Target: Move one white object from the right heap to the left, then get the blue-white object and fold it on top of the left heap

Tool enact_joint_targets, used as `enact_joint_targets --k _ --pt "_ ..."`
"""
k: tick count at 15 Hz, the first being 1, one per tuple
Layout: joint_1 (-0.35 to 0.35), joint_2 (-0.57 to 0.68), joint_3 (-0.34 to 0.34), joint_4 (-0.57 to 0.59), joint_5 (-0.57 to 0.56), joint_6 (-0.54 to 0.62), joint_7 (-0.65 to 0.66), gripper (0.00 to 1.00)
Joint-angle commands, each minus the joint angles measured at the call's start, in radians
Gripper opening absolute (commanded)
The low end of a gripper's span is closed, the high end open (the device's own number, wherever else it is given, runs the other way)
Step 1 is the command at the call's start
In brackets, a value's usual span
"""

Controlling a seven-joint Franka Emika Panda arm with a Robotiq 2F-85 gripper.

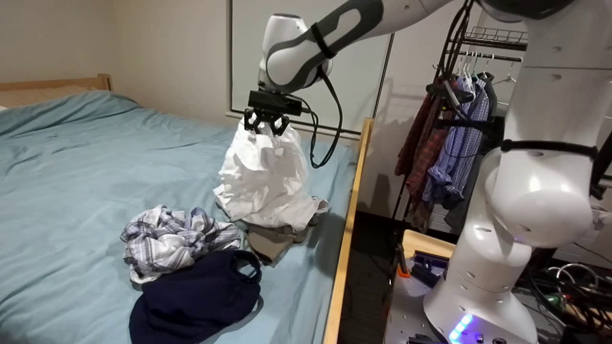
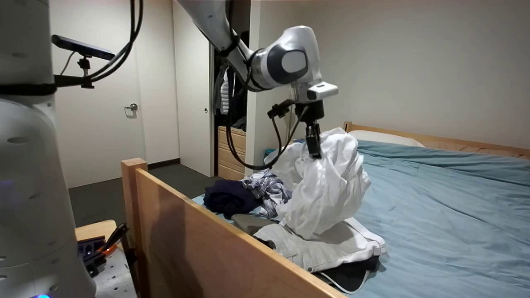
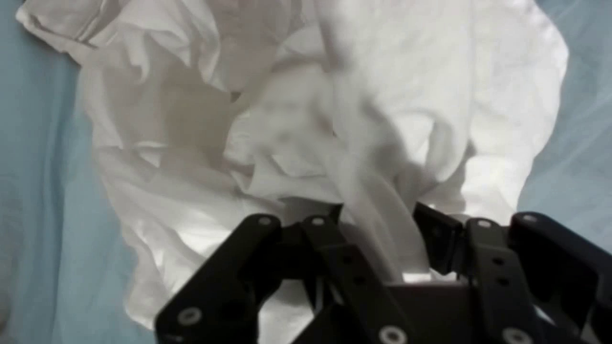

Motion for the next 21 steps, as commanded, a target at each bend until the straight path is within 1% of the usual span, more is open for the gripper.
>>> enact_joint_targets --k 1,3,5,8,11,14,16,18,19,20,21 --pt "-0.013 -0.226 0.065 -0.146 -0.197 0.048 0.038 0.08" --pt "-0.034 -0.333 0.125 -0.192 -0.281 0.040 0.029 0.08" --pt "-0.050 -0.431 0.188 -0.225 -0.321 0.029 -0.005 0.08" --pt "-0.047 -0.560 0.261 -0.247 -0.298 0.016 -0.096 0.08" --pt "-0.025 -0.655 0.315 -0.238 -0.259 0.005 -0.214 0.08" --pt "0.019 -0.700 0.352 -0.206 -0.193 -0.035 -0.372 0.08" --pt "0.051 -0.718 0.377 -0.193 -0.130 -0.095 -0.479 0.08" --pt "0.064 -0.732 0.396 -0.203 -0.101 -0.157 -0.571 0.08" --pt "0.055 -0.737 0.389 -0.218 -0.096 -0.190 -0.596 0.08" --pt "0.028 -0.728 0.421 -0.209 -0.100 -0.146 -0.524 0.17" --pt "0.031 -0.728 0.421 -0.211 -0.100 -0.171 -0.544 0.17"
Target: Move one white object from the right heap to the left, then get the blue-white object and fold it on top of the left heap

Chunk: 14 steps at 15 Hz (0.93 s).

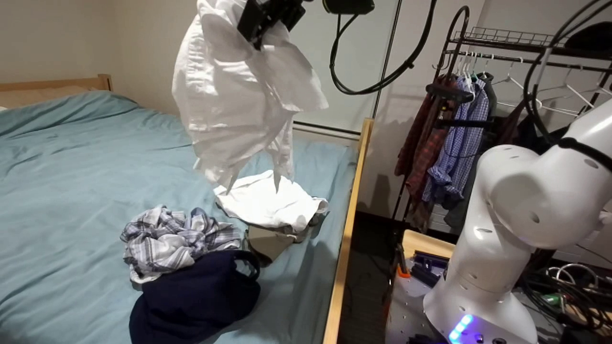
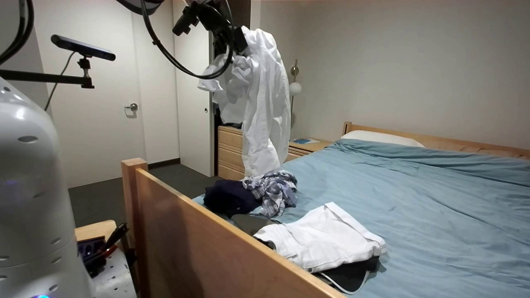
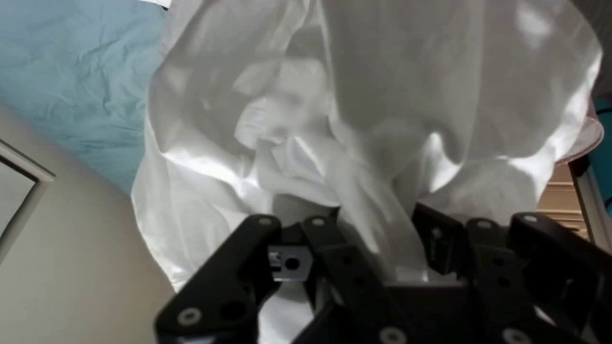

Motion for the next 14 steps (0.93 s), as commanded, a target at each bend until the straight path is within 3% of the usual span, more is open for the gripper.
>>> enact_joint_targets --k 1,6,7,14 --pt "-0.033 -0.002 0.022 -0.001 0.026 -0.006 -0.030 0.17" --pt "-0.034 -0.001 0.017 -0.003 0.025 -0.006 -0.044 0.17" --pt "-0.028 0.010 0.018 -0.011 0.030 0.014 -0.042 0.08" --pt "0.122 0.098 0.097 -0.009 0.234 0.311 -0.055 0.08"
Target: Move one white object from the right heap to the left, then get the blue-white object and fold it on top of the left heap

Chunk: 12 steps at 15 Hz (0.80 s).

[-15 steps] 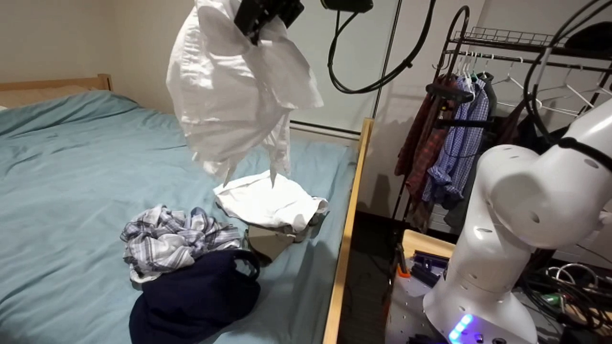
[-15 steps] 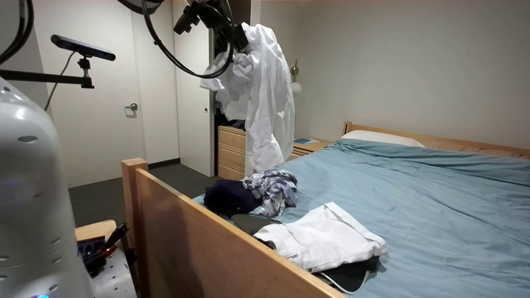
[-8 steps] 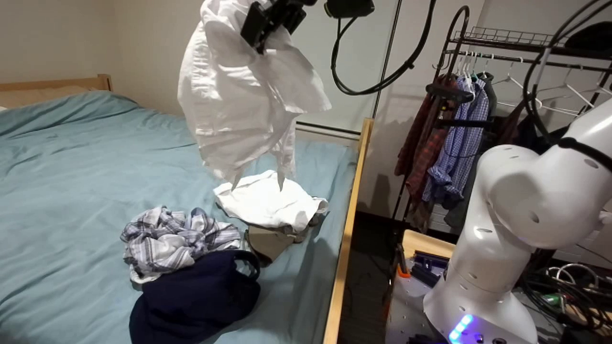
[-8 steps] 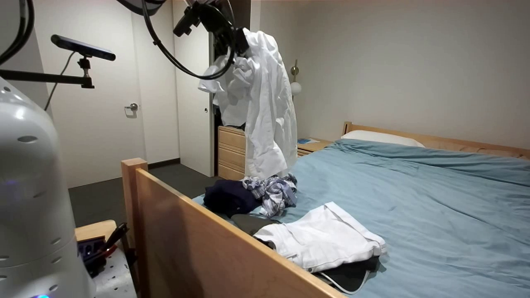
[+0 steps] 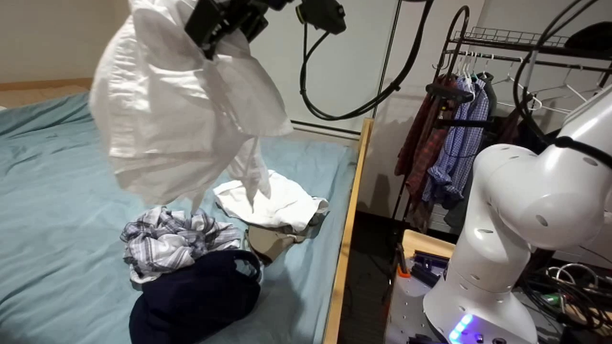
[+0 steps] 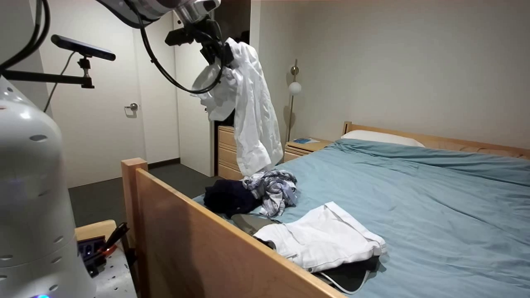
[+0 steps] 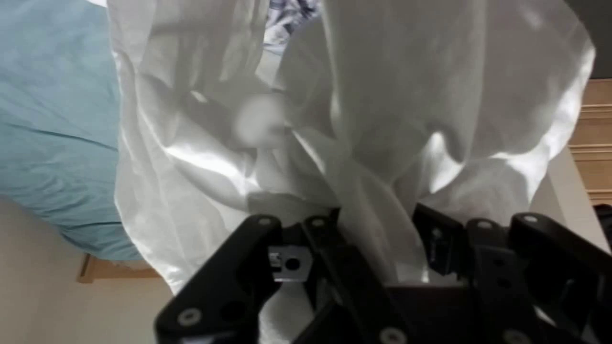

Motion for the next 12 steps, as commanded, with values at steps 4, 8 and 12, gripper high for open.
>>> enact_joint_targets --k 4,8,12 --pt "0.183 0.056 0.044 0.019 0.193 0.213 -0.091 0.08" --pt "0.367 0.156 -0.038 0.015 0.436 0.281 -0.215 0.08" --pt "0.319 0.261 -0.065 0.015 0.519 0.222 -0.242 0.08"
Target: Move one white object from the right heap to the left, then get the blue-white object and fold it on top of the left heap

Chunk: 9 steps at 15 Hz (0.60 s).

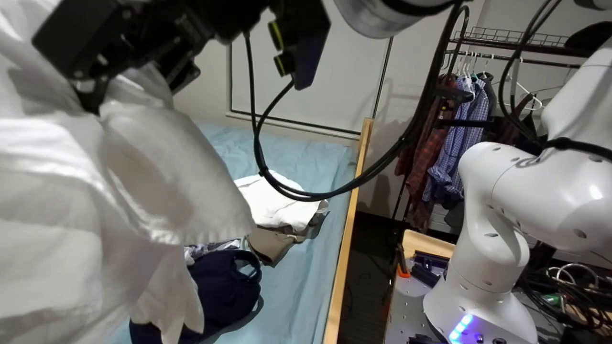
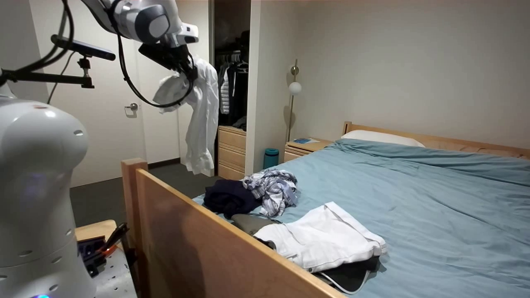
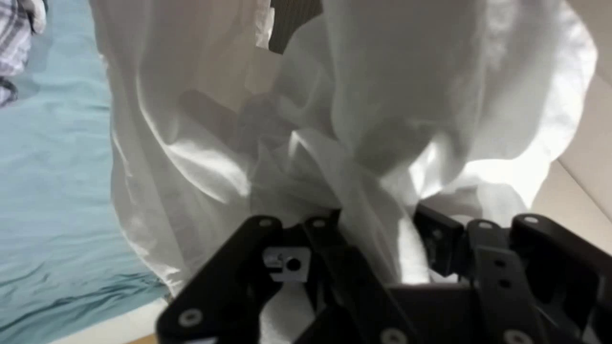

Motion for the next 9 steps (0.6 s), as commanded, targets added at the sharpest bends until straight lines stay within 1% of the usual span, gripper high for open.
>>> enact_joint_targets --k 1,3,5,6,7,9 --pt "-0.084 0.103 -0.008 0.014 0.007 -0.030 -0.010 0.08" --pt "-0.194 0.150 0.029 0.005 -0.119 -0.060 0.084 0.08" --pt "-0.268 0.188 0.046 0.006 -0.238 -0.131 0.158 0.08" --pt "-0.294 0.202 0.050 0.006 -0.291 -0.174 0.194 0.08" --pt "-0.308 0.215 0.049 0.009 -0.319 -0.225 0.215 0.08" --pt "-0.310 0.241 0.039 0.013 -0.315 -0.313 0.211 0.08"
